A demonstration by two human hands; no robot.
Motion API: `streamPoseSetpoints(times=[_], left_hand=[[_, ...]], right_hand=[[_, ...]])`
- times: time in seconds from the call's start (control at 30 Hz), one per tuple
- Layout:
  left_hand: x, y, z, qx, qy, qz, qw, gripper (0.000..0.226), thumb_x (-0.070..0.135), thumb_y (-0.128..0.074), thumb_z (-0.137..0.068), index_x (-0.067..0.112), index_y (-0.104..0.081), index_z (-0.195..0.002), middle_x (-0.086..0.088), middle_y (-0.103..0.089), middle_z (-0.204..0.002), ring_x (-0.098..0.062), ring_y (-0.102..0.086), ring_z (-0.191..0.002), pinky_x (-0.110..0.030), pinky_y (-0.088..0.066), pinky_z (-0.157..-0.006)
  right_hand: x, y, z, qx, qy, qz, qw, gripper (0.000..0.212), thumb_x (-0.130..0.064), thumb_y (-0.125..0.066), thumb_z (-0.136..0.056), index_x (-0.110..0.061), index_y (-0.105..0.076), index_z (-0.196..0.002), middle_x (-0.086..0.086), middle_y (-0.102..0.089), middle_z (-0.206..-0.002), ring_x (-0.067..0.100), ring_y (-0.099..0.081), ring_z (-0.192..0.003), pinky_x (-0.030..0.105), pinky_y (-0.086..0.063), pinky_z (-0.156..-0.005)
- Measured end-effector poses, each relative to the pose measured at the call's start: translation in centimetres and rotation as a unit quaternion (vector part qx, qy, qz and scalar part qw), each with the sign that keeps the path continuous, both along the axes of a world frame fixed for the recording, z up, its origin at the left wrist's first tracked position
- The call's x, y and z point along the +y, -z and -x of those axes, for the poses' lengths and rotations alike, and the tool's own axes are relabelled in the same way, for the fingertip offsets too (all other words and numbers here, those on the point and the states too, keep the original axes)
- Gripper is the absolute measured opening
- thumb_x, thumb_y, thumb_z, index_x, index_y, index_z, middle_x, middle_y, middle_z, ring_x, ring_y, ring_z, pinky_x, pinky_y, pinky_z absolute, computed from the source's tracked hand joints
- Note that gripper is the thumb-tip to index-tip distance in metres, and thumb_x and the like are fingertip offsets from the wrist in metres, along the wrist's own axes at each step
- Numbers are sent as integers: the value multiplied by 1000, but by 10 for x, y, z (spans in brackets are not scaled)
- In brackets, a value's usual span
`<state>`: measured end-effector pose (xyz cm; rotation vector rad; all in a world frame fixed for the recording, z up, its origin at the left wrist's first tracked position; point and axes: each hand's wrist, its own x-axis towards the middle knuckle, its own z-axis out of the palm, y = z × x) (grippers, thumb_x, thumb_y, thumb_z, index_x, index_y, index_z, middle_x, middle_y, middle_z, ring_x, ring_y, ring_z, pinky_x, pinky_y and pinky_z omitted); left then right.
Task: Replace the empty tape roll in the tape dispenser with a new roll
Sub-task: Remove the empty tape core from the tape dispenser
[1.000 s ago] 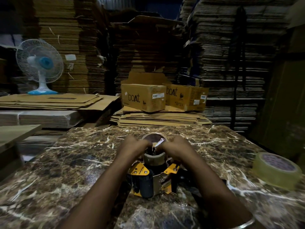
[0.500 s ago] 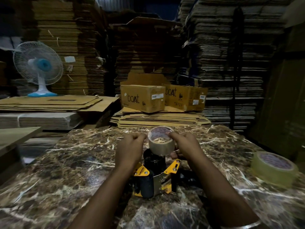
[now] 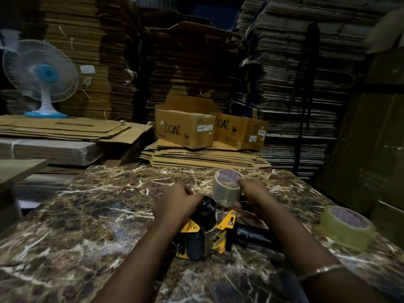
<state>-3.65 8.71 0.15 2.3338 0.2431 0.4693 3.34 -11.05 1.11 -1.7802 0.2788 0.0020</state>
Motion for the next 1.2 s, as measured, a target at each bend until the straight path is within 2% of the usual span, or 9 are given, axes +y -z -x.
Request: streamPoseSetpoints(times=[0.27, 0.3, 0.37, 0.5, 0.63, 0.77, 0.93, 1.1, 1.2], left_hand=[[1, 0, 1, -25, 22, 63, 997, 36, 59, -60, -77, 27, -74, -86, 7, -73, -82, -17, -68, -78, -38, -58, -77], [1, 0, 1, -27, 23, 66, 997, 36, 59, -60, -77, 27, -74, -85, 6, -73, -81, -18, -68, -77, -38, -58, -77], [1, 0, 1, -26, 28, 71, 997, 35, 58, -61, -79, 26, -74, -83, 5, -73, -80, -19, -68, -76, -38, -58, -76], [2, 1, -1, -28, 28, 84, 996, 31, 54, -62, -81, 26, -69, -70, 2, -72, -76, -21, -68, -74, -36, -57, -73], [3, 1, -3, -37, 29, 101, 994, 31, 46, -64, -84, 20, -68, -66, 0, -70, -72, -22, -67, -70, -35, -54, -69], [2, 1, -2, -45, 35, 119, 991, 30, 40, -65, -85, 16, -70, -69, -2, -71, -71, -22, -67, -69, -38, -56, -70], [3, -1, 1, -60, 37, 138, 988, 23, 37, -64, -88, 19, -72, -76, 0, -72, -76, -22, -68, -71, -43, -60, -75], [3, -11, 13, -34, -24, -57, 997, 35, 56, -54, -86, 24, -68, -89, 0, -70, -84, -23, -63, -79, -34, -51, -78], [3, -17, 18, 8, -46, -113, 993, 47, 65, -51, -83, 21, -67, -91, 0, -66, -83, -24, -57, -79, -41, -46, -89]], right_hand=[[10, 2, -15, 88, 3, 78, 993, 32, -14, -57, -101, 6, -55, -125, 23, -59, -96, 32, -61, -69, 24, -47, -32], [11, 3, -18, 90, 1, 82, 993, 30, -13, -56, -101, 7, -56, -123, 23, -59, -92, 33, -63, -72, 26, -49, -32], [13, 3, -21, 98, -7, 80, 992, 26, -14, -55, -102, 6, -58, -119, 23, -61, -92, 36, -69, -89, 36, -61, -57], [12, 3, -23, 79, -30, 86, 993, 35, -16, -56, -101, 6, -57, -129, 22, -64, -110, 36, -65, -108, 42, -57, -87], [7, 3, -17, 57, -45, 86, 994, 39, -15, -56, -99, 3, -48, -133, 25, -54, -126, 36, -65, -107, 45, -61, -86], [-5, -1, 15, 17, -65, 216, 974, 28, -14, -51, -97, 0, -52, -121, 20, -63, -109, 28, -62, -78, 32, -49, -56], [-29, -16, 75, -22, -195, 209, 958, 21, -15, -55, -94, -2, -69, -103, 10, -68, -92, 22, -65, -76, 28, -49, -65], [-29, -13, 108, -90, -275, 354, 890, 29, -27, -78, -79, -26, -69, -107, 4, -72, -105, 16, -68, -96, 38, -58, -86], [-25, -15, 116, -89, -253, 366, 891, 29, -25, -81, -80, -27, -70, -107, -8, -69, -93, 5, -65, -85, 22, -54, -70]])
